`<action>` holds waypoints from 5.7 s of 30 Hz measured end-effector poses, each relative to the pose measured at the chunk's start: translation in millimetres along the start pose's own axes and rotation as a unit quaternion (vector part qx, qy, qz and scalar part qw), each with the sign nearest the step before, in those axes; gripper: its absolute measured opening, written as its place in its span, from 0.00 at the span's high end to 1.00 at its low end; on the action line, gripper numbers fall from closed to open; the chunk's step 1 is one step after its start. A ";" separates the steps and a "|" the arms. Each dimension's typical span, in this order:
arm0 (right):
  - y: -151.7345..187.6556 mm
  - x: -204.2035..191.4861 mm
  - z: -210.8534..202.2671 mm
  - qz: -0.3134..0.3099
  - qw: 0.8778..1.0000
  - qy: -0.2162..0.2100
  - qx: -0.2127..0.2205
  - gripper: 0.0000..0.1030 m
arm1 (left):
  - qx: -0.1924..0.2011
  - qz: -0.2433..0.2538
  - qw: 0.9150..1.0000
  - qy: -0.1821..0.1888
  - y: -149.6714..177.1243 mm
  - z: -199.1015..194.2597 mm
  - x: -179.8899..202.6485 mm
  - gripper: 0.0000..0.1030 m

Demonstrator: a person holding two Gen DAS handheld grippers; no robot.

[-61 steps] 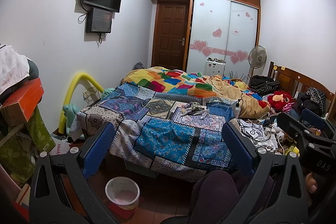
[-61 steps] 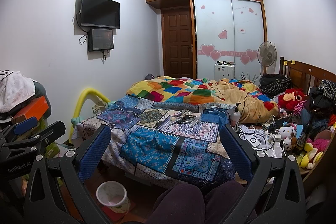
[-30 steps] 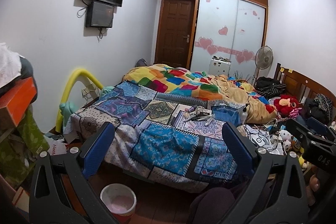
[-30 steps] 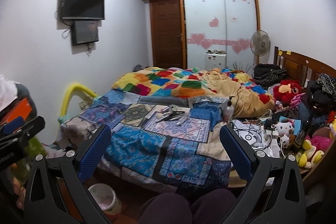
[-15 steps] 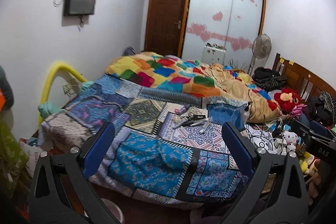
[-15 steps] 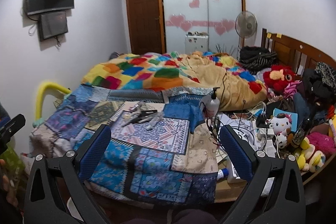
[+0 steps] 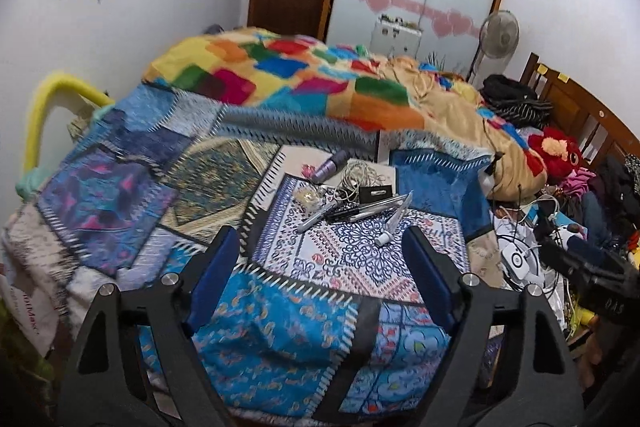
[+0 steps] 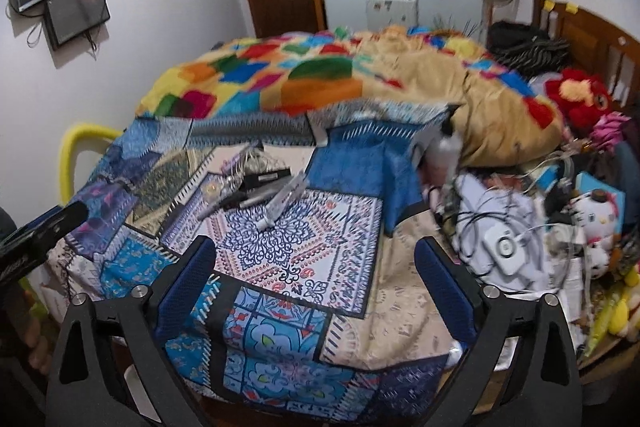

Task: Collect trash
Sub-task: 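Grasp the black Sharpie with the left tool while the right tool grasps the white packet, then lift the Sharpie with the left tool while the right tool carries the packet toward the wastebasket, then open both tools over the white wastebasket, dropping Sharpie and packet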

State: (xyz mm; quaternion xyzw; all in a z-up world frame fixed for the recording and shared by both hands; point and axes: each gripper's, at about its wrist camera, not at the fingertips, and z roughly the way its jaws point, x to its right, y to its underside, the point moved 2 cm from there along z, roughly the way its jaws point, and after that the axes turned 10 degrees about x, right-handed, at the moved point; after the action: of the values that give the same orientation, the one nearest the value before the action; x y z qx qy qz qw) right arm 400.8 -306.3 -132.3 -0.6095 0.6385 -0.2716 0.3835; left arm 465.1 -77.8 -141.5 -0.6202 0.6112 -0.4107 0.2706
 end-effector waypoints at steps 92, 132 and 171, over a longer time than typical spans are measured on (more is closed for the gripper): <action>-24.5 -89.4 -62.3 -0.052 0.989 -0.137 -0.009 0.74 | -0.025 0.019 1.000 -0.004 16.7 -103.3 0.9 0.91; 155.3 -328.4 -83.4 -0.240 0.921 -0.264 -0.157 0.74 | -0.084 -0.131 0.976 -0.156 191.5 -254.4 -224.0 0.91; 224.3 -363.1 8.4 -0.259 0.877 -0.264 -0.306 0.56 | -0.208 -0.226 0.934 -0.181 264.8 -176.2 -287.4 0.90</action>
State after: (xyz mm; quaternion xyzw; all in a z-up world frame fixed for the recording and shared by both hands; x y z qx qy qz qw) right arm 266.4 77.6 -262.0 -0.8890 0.3846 0.0187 0.2480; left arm 199.4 205.1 -323.6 -0.8483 0.4671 -0.2055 0.1412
